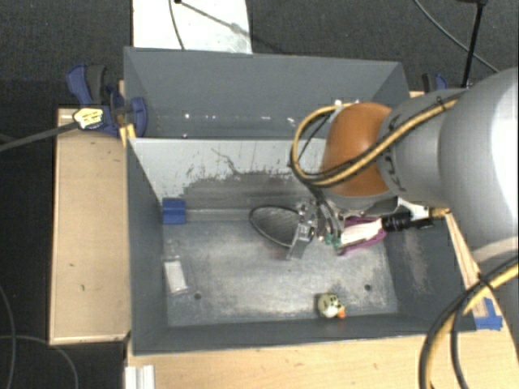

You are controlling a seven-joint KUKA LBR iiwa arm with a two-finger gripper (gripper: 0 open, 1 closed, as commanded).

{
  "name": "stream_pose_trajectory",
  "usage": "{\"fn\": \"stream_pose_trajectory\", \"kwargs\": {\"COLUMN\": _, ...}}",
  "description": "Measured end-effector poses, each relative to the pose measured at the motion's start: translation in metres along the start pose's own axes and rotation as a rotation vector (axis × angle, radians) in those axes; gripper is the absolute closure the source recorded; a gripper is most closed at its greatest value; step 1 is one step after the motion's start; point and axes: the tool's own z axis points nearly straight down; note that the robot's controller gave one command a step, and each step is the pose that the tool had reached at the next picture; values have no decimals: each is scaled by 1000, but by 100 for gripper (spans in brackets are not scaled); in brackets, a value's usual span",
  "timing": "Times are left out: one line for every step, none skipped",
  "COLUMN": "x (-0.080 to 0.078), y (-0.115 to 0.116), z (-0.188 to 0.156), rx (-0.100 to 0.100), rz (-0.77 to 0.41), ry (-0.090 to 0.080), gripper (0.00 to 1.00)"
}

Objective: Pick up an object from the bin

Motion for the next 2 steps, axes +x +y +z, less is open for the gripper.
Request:
{"fn": "stream_pose_trajectory", "kwargs": {"x": -1, "y": 0, "z": -36, "rx": -3, "rz": -6, "ry": -8, "gripper": 100}}
{"fn": "stream_pose_trajectory", "kwargs": {"x": -2, "y": 1, "z": -76, "rx": -3, "rz": -13, "ry": -8, "gripper": 100}}
